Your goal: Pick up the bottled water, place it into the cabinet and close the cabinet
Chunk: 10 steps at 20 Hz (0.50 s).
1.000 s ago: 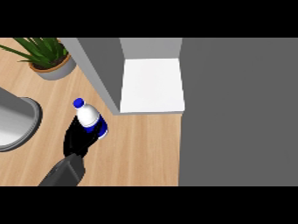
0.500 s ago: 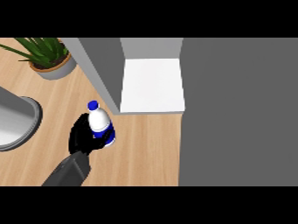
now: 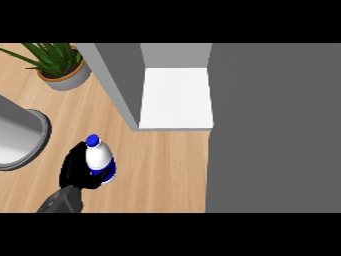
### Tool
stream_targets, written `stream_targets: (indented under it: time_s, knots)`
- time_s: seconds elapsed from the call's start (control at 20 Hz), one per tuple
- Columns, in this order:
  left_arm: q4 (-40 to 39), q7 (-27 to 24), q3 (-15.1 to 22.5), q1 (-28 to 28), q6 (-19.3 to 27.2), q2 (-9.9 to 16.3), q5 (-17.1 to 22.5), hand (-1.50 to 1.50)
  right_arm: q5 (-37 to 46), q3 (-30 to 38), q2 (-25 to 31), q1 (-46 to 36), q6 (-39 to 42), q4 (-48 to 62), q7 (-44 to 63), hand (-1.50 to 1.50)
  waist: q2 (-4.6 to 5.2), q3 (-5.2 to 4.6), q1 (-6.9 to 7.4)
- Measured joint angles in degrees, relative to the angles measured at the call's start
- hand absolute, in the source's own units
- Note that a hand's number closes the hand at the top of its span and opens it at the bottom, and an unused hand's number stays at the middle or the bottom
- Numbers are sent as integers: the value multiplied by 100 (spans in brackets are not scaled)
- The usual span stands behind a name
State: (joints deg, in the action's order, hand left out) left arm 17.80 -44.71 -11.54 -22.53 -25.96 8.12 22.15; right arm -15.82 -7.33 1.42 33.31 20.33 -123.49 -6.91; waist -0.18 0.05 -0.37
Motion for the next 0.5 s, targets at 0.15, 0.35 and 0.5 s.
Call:
stream_targets:
  time_s: [0.15, 0.35, 0.5]
  knots:
    - [343, 266, 17, 209, -100, -16, 112, 150, -14, 30, 25, 89, 17, -55, -22, -150, 0, -1, 18]
    - [934, 696, 53, 538, -232, -14, 302, 150, 123, -98, -18, 164, 11, -53, -124, -150, -3, -1, 37]
    - [1508, 1019, 106, 756, -211, -91, 452, 150, 150, -140, -3, 229, 67, -3, -215, -150, -4, 0, 41]
